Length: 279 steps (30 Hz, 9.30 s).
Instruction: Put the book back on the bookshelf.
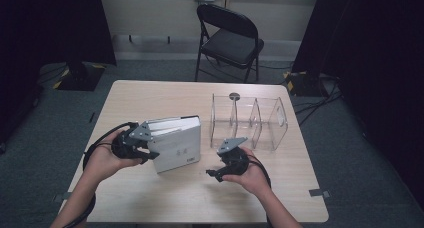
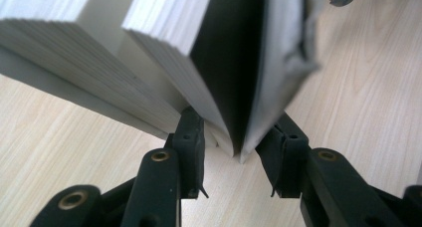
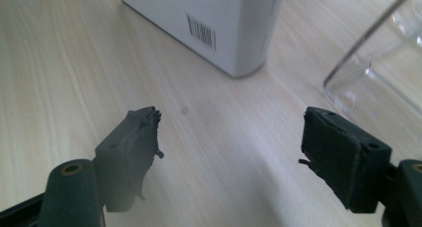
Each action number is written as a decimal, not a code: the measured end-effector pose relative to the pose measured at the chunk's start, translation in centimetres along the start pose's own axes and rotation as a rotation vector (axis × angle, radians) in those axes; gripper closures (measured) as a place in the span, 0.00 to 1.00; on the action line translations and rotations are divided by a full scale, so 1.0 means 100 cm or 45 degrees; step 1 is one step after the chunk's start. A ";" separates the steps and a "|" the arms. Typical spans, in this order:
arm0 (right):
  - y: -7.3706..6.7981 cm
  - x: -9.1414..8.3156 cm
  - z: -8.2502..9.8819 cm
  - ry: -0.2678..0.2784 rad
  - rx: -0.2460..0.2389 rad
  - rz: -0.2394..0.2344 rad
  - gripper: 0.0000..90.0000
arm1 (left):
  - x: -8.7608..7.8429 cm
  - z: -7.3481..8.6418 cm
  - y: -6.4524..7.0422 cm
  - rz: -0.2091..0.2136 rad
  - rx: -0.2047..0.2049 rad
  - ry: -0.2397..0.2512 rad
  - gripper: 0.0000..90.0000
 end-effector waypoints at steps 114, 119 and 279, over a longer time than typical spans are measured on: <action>0.004 -0.046 -0.101 -0.067 -0.192 -0.175 0.55 | 0.083 0.081 0.015 0.011 -0.244 0.133 0.19; 0.003 -0.046 -0.102 -0.067 -0.174 -0.177 0.53 | 0.088 0.086 0.016 0.002 -0.252 0.133 0.19; -0.027 -0.056 -0.130 -0.597 -0.182 -0.113 0.58 | 0.101 0.102 0.016 0.060 -0.201 0.245 0.05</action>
Point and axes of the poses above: each handheld gripper's, and its own axes: x roughly forward along the jaws, z roughly out of its underside, y roughly to its right, the point moved 2 cm from there along x, roughly forward along the jaws, and after that the axes turned 2 degrees about -y, right-handed, at the moved point
